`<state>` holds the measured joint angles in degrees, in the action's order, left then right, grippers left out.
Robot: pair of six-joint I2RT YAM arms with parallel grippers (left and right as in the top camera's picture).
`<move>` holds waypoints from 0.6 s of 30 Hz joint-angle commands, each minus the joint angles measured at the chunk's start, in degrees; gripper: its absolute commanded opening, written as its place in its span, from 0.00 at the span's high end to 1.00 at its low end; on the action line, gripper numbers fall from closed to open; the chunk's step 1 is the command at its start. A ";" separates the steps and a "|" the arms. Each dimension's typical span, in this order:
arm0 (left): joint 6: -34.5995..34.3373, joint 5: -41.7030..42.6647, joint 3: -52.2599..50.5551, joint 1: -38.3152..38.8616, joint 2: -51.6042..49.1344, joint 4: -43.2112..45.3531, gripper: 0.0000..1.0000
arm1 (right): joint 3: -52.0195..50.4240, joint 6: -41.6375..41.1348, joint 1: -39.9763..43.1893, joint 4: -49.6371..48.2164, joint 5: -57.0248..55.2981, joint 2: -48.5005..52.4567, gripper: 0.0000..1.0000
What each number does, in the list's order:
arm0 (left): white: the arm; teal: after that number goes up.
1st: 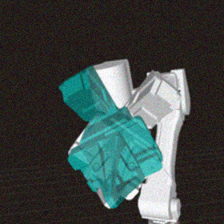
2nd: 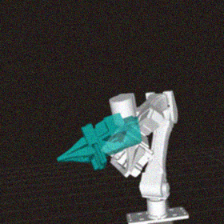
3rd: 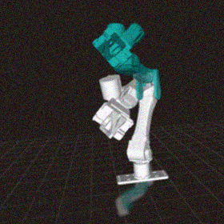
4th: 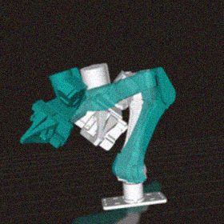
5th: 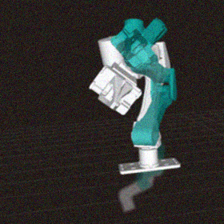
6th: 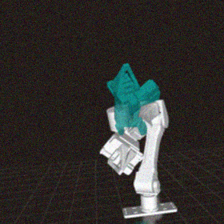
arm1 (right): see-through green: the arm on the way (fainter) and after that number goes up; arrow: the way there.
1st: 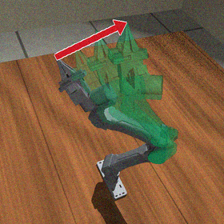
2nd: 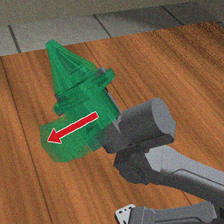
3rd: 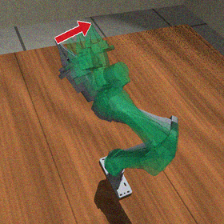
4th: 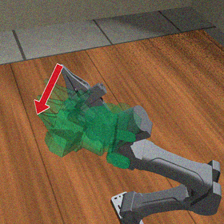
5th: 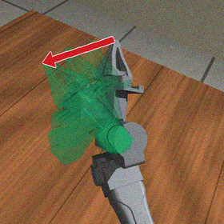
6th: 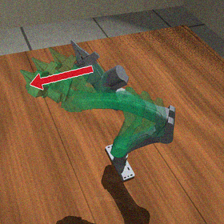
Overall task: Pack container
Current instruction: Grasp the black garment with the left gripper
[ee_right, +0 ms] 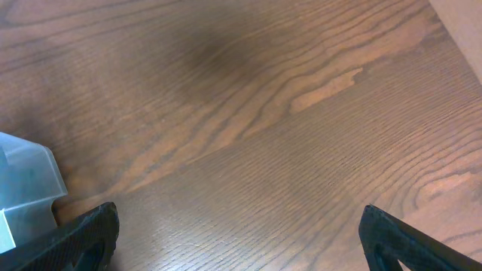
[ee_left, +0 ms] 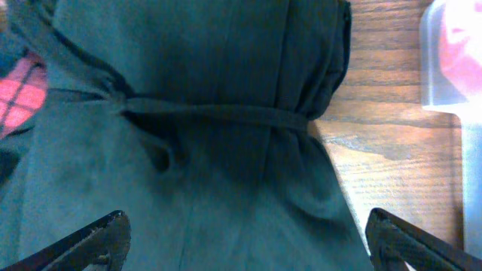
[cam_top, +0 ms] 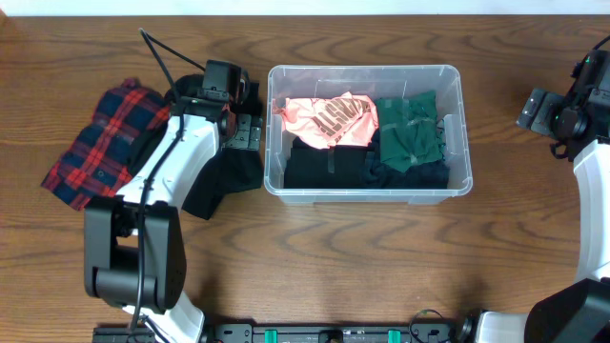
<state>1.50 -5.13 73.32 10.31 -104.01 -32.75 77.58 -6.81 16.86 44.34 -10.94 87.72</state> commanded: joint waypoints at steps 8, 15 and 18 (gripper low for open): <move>0.15 -0.98 -0.02 0.07 -6.97 1.27 0.01 | 0.20 0.04 0.20 0.11 -0.20 0.09 0.01; 0.13 -3.10 -0.02 0.07 -9.01 1.38 0.01 | 0.20 0.04 0.20 0.11 -0.20 0.09 0.01; 0.13 -3.10 -0.02 0.07 -8.98 1.38 0.01 | 0.20 0.04 0.20 0.11 -0.22 0.09 0.01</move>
<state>1.50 -6.85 73.32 10.61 -111.28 -31.05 77.58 -6.79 16.86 44.34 -10.94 87.72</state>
